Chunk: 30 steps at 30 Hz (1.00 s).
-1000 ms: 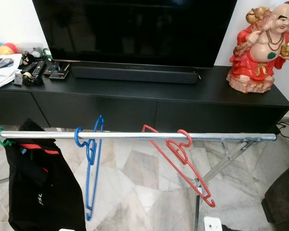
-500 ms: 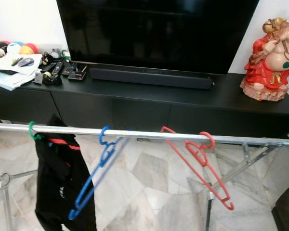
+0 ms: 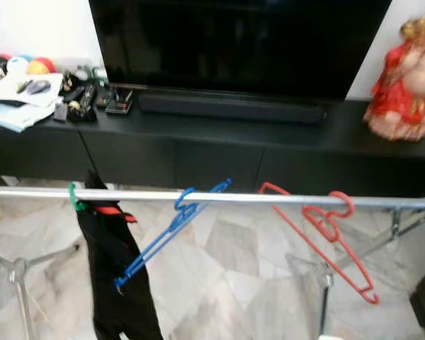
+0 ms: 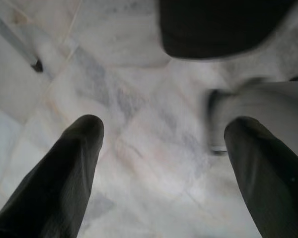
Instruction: Hang hanger
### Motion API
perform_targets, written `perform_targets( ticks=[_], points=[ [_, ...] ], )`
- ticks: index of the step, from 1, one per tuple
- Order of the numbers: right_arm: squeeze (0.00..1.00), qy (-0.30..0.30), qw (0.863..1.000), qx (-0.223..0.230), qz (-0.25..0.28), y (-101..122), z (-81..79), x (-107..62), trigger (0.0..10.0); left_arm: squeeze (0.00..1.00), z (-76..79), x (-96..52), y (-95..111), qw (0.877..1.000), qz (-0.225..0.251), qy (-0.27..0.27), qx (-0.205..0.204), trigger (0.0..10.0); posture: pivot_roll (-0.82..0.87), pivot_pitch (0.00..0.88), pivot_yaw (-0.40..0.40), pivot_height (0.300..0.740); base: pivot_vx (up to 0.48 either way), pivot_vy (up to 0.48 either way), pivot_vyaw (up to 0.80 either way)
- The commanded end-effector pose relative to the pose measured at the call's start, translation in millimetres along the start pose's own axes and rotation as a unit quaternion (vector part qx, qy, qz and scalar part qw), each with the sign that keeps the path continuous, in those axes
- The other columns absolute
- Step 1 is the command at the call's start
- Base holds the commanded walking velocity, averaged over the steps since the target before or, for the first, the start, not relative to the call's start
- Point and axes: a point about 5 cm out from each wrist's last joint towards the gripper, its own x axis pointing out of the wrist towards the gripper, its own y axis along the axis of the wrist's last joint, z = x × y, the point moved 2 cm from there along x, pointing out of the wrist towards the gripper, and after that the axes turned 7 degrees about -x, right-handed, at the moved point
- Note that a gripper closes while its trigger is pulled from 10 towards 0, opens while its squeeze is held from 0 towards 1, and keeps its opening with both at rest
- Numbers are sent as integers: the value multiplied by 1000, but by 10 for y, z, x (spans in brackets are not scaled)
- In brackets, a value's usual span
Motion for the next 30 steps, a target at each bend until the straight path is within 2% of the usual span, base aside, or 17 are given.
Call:
perform_targets(
  ticks=[1, 9, 11, 13, 22, 25, 30],
  points=[
    [0, -2, 1000, 0, -14, -84, -43, -15, 10000, 0, -52, -27, -109, 1000, -17, 6, 11, 10000, -39, 97, -12, 740, 0, 0, 0],
    [0, -1, 1000, -1, -12, -53, -87, -5, 10000, 0, -28, -24, -97, 1000, -13, 3, 10, 10000, -39, 98, -11, 740, 0, 0, 0],
    [0, -8, 1000, 0, -4, 7, 36, 4, 10000, 0, 18, -15, -66, 1000, -7, -5, 16, 10000, -38, 99, -10, 740, 0, 0, 0],
    [0, -11, 1000, 0, -3, 21, 95, 3, 10000, 0, 34, -12, -54, 1000, -4, -7, 15, 10000, -38, 99, -10, 740, 0, 0, 0],
    [0, -19, 1000, 3, -1, 37, 266, -8, 10000, 0, 133, 4, 14, 1000, 10, -21, 14, 10000, -42, 100, -9, 740, 0, 0, 0],
    [0, -19, 1000, 3, -2, 36, 261, -7, 10000, 0, 136, 5, 20, 1000, 11, -21, 12, 10000, -43, 101, -8, 740, 0, 0, 0],
    [0, -10, 1000, 3, -6, 14, 105, 3, 10000, 0, 140, 5, 30, 1000, 15, -22, 10, 10000, -42, 101, -6, 740, -105, 0, 0]
  ],
)
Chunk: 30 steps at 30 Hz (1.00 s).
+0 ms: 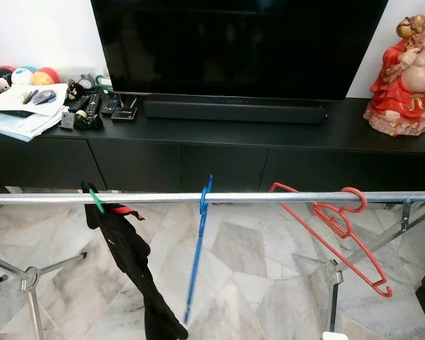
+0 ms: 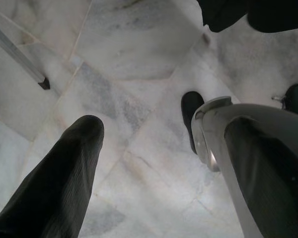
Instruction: Hang hanger
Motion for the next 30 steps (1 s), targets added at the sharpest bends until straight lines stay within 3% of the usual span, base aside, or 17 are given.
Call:
perform_targets(
  ticks=[1, 5, 11, 21, 30],
  points=[
    [0, 1, 1000, 6, -13, -68, -37, -9, 10000, 0, 7, -13, -55, 1000, -7, -3, 7, 10000, -42, 101, -6, 740, -262, 0, 0],
    [0, 6, 1000, 5, -17, -103, -144, -15, 10000, 0, 27, -10, -39, 1000, -3, -6, 6, 10000, -42, 100, -4, 740, -275, 0, 0],
    [0, 6, 1000, 6, -17, -114, -155, -18, 10000, 0, 45, -2, -8, 1000, 2, -9, 7, 10000, -43, 98, -1, 740, -284, 0, 0],
    [0, -9, 1000, 8, -8, -70, 142, -25, 10000, 0, 34, 3, 41, 1000, 12, -10, 11, 10000, -44, 87, 1, 740, -283, 0, 0],
    [0, -11, 1000, 7, 0, 30, 191, -5, 10000, 0, 60, 5, 53, 1000, 16, -12, 10, 10000, -46, 86, 0, 740, -285, 0, 0]
  ],
)
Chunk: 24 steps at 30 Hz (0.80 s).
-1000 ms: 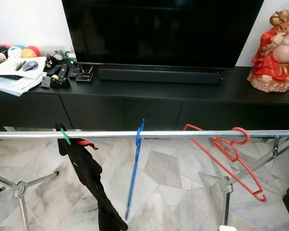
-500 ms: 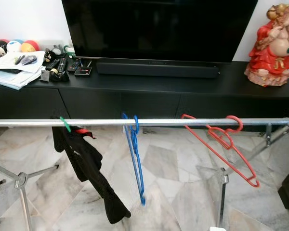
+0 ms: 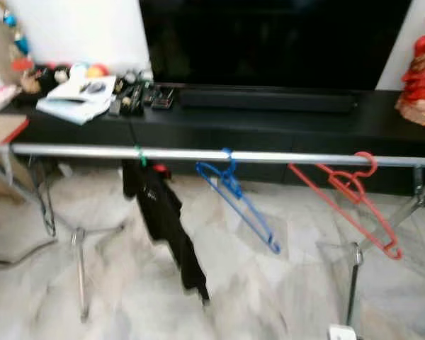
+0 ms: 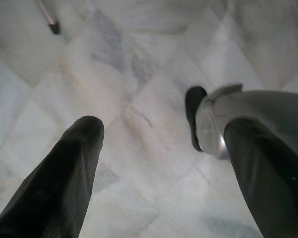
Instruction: Hang hanger
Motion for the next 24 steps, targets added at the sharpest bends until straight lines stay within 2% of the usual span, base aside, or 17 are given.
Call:
perform_targets(
  ticks=[1, 11, 14, 19, 24],
  points=[
    [0, 0, 1000, 5, -15, -82, -26, -12, 10000, 0, 20, -8, -43, 1000, -8, -3, 7, 10000, -46, 86, 0, 740, -285, 0, 0],
    [0, 19, 1000, 3, -19, -64, -408, 4, 10000, 0, 28, -7, -34, 1000, -6, -3, 4, 10000, -42, 93, -4, 740, -285, 0, 0],
    [0, 22, 1000, 2, -18, -36, -478, 9, 10000, 0, 26, -9, -45, 1000, -7, -2, 3, 10000, -42, 95, -6, 740, -286, 0, 0],
    [0, 23, 1000, 1, -15, 0, -531, 16, 10000, 0, 26, -11, -54, 1000, -9, -2, 1, 10000, -43, 96, -8, 740, -283, 0, 0],
    [0, 17, 1000, 0, -12, 29, -448, 26, 10000, 0, 27, -12, -53, 1000, -8, -1, -1, 10000, -42, 96, -9, 740, -281, 0, 0]
  ],
)
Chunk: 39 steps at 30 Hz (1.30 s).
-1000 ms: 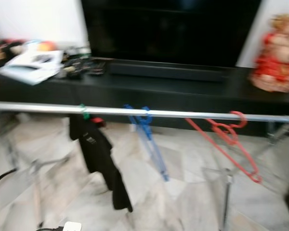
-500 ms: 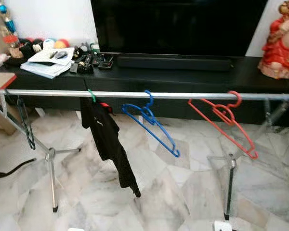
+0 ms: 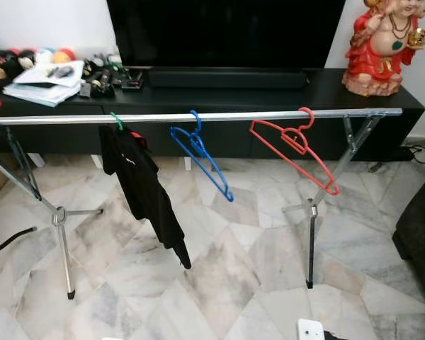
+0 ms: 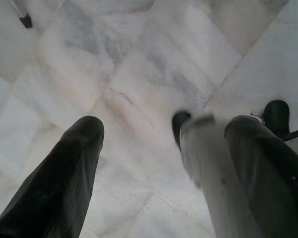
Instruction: Hang hanger
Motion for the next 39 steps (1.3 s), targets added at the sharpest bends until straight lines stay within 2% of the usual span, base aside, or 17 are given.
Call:
perform_targets(
  ticks=[1, 3, 5, 6, 8, 12, 16, 21, 26, 39],
  points=[
    [0, 4, 1000, 3, -13, -74, 0, -12, 10000, 0, -62, -37, -125, 1000, -21, 10, 3, 10000, -43, 97, -10, 740, 0, 0, 0],
    [0, 1, 1000, 4, -13, -88, 58, -17, 10000, 0, -63, -37, -128, 1000, -23, 10, 3, 10000, -43, 97, -10, 740, 0, 0, 0],
    [0, -7, 1000, 6, -12, -123, 239, -33, 10000, 0, -61, -37, -135, 1000, -24, 10, 3, 10000, -43, 98, -11, 740, 0, 0, 0],
    [0, -7, 1000, 6, -12, -123, 239, -33, 10000, 0, -61, -37, -135, 1000, -24, 10, 3, 10000, -43, 98, -11, 740, 0, 0, 0],
    [0, -10, 1000, 6, -15, -151, 361, -49, 10000, 0, -59, -38, -139, 1000, -25, 9, 2, 10000, -44, 99, -11, 740, 0, 0, 0],
    [0, -10, 1000, 6, -16, -156, 380, -52, 10000, 0, -60, -38, -141, 1000, -26, 9, 0, 10000, -43, 99, -12, 740, 0, 0, -600],
    [0, -5, 1000, 4, -14, -146, 307, -44, 10000, 0, -65, -38, -147, 1000, -29, 9, 4, 10000, -44, 98, -11, 740, 0, 0, -800],
    [0, 5, 1000, 2, -18, -147, 96, -31, 10000, 0, -62, -36, -160, 999, -38, 6, 32, 10000, -45, 97, -12, 740, 0, -96, -800],
    [0, 13, 1000, 0, -26, -180, -68, -36, 10000, 0, -63, -39, -172, 999, -38, 12, 14, 10000, -46, 98, -13, 740, 0, -230, -800],
    [0, 14, 999, -1, -33, -235, -93, -50, 10000, 0, -67, -42, -181, 999, -42, 9, 28, 10000, -46, 97, -13, 740, 0, 0, -800]
  ],
)
